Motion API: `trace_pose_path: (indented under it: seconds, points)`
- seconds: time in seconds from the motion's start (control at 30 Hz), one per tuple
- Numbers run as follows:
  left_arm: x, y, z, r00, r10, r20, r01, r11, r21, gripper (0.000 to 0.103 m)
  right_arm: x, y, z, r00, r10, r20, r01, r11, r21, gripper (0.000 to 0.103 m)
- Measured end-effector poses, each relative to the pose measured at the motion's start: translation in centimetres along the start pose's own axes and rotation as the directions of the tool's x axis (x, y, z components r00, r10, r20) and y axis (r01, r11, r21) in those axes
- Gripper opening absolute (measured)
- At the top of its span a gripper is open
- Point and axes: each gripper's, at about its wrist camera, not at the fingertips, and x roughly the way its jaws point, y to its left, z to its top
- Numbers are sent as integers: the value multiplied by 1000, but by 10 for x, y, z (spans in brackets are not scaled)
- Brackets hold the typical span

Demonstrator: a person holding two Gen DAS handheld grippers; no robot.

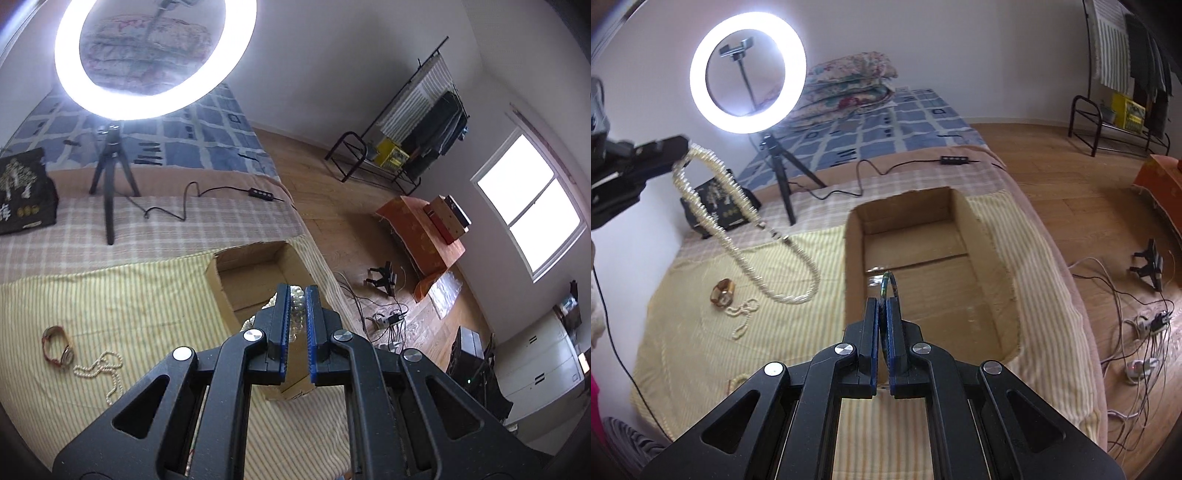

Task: Organize jewelry
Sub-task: 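Carry the necklace and bangle into the cardboard box while the right tool opens to drop the bangle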

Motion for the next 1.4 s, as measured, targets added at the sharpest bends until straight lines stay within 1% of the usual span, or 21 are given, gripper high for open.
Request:
trace_pose_path:
  seconds: [0.07,0.23,0.3,0.47,0.7,1.0,1.03,1.07,1.13,1.23,1.4]
  points:
    - [15,-11,5,1000,9,-12,-9,1000,16,6,1,-5,0,1000,-6,-3,6,1000,8,2]
    - [54,-25,8,998,34,-51,-32,999,27,6,5,-17,-2,1000,-23,-18,24,999,27,2]
    - [67,-26,7,997,34,-66,-33,999,20,6,9,-22,-1,999,-31,-25,32,999,36,2]
    - [96,-27,0,992,67,-104,-65,998,26,6,17,-31,-3,998,-52,-46,54,998,44,2]
    - [120,-20,-10,984,104,-146,-102,995,24,6,22,-37,-5,995,-77,-62,80,996,44,2]
    - [123,-19,-12,980,123,-158,-119,992,32,6,20,-38,-6,993,-98,-60,101,994,34,3]
    - [124,-19,-12,980,123,-156,-120,992,35,6,20,-38,-6,993,-98,-62,101,994,36,4]
    - [123,-18,-12,980,125,-156,-121,992,37,6,20,-38,-6,994,-94,-63,97,995,38,10]
    - [120,-18,-12,980,130,-152,-125,991,43,6,19,-37,-6,994,-91,-60,94,995,37,18]
    - [111,-15,-11,980,136,-144,-131,990,48,6,16,-34,-5,995,-90,-49,92,995,28,19]
    - [82,-5,-13,980,164,-110,-158,986,61,6,8,-25,-4,997,-71,-24,71,997,16,19]
